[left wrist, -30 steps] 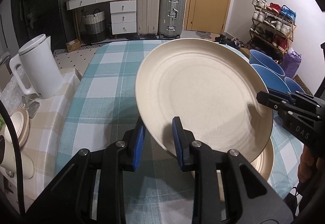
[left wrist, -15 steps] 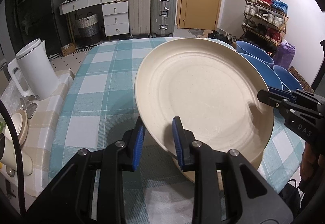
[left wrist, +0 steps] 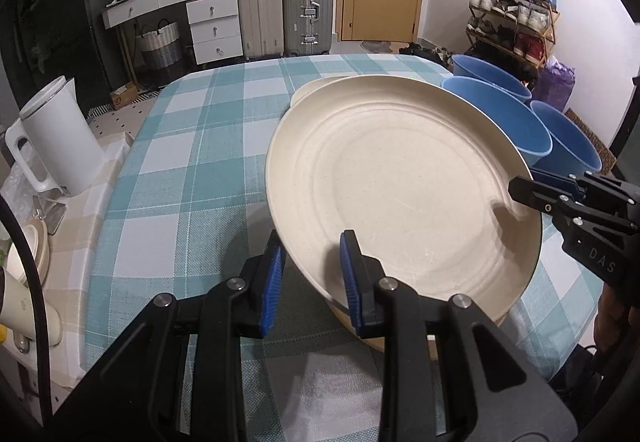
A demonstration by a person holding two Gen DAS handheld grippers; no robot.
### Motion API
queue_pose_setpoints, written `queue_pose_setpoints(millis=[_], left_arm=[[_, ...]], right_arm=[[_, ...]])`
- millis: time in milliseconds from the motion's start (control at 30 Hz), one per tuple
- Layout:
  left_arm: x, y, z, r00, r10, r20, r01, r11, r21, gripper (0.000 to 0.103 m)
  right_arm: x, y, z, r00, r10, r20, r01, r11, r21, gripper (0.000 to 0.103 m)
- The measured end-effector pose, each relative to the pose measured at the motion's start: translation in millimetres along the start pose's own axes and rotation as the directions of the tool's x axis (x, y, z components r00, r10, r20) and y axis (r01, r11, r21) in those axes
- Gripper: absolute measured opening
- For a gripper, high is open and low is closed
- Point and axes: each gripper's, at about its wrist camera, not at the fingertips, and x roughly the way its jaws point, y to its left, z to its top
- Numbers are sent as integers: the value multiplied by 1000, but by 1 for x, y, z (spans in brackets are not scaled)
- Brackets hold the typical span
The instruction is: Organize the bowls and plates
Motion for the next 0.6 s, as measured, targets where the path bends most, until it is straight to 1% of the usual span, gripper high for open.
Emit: queue_pose_setpoints(millis=[233, 600], left_arm=[[9, -6, -4, 999, -4, -32, 6, 999, 36, 25], [29, -10, -11, 997, 14, -78, -7, 997, 83, 26]], right_arm=[[1, -4, -11, 1000, -7, -16, 7, 1000, -2, 20], [7, -5, -29, 999, -22, -40, 21, 1000, -10, 21]])
